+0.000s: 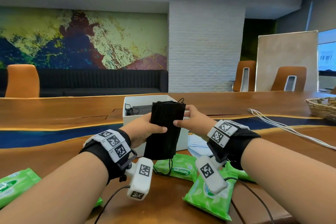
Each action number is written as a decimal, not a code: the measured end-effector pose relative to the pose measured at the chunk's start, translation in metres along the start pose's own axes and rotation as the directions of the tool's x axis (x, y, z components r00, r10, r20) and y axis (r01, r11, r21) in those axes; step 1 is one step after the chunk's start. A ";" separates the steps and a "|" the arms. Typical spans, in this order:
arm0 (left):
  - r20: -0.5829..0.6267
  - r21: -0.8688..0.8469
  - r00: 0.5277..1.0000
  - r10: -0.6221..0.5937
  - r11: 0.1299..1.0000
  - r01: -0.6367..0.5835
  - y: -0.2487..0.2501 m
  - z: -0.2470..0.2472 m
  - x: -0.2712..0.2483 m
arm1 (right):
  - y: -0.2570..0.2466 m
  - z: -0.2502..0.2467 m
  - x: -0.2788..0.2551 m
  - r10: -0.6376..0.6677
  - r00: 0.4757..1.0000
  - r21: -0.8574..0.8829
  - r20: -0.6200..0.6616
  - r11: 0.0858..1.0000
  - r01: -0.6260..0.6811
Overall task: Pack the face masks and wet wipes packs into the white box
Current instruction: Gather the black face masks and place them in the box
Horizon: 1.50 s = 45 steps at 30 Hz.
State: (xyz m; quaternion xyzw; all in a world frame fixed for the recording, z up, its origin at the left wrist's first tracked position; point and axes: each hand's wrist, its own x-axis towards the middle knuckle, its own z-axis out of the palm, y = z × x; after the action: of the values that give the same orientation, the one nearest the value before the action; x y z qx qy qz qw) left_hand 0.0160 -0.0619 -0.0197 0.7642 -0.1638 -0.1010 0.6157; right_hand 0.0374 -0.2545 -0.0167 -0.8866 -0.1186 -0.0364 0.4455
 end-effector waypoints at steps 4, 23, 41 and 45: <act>-0.022 -0.033 1.000 0.016 0.999 -0.017 0.002 -0.005 0.001 | -0.004 -0.004 0.005 -0.021 0.997 0.222 0.080 0.975 0.002; -0.153 -0.076 0.988 0.012 0.997 -0.024 0.006 -0.029 -0.002 | -0.025 -0.042 0.001 0.014 0.975 0.729 -0.221 0.666 0.156; -0.428 -0.170 0.894 -0.133 0.983 0.065 0.088 -0.130 0.079 | -0.006 -0.019 0.044 -0.130 0.991 -0.316 0.044 0.939 0.137; -0.496 -0.183 0.838 -0.227 0.971 0.155 0.078 -0.159 0.124 | 0.003 -0.016 0.057 -0.120 0.992 -0.294 0.038 0.947 0.126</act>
State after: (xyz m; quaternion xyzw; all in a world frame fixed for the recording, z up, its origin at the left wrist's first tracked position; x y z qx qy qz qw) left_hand 0.1777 0.0215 0.0974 0.7321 0.0907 0.0344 0.6743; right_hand 0.0938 -0.2586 0.0001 -0.9345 -0.1712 -0.0728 0.3035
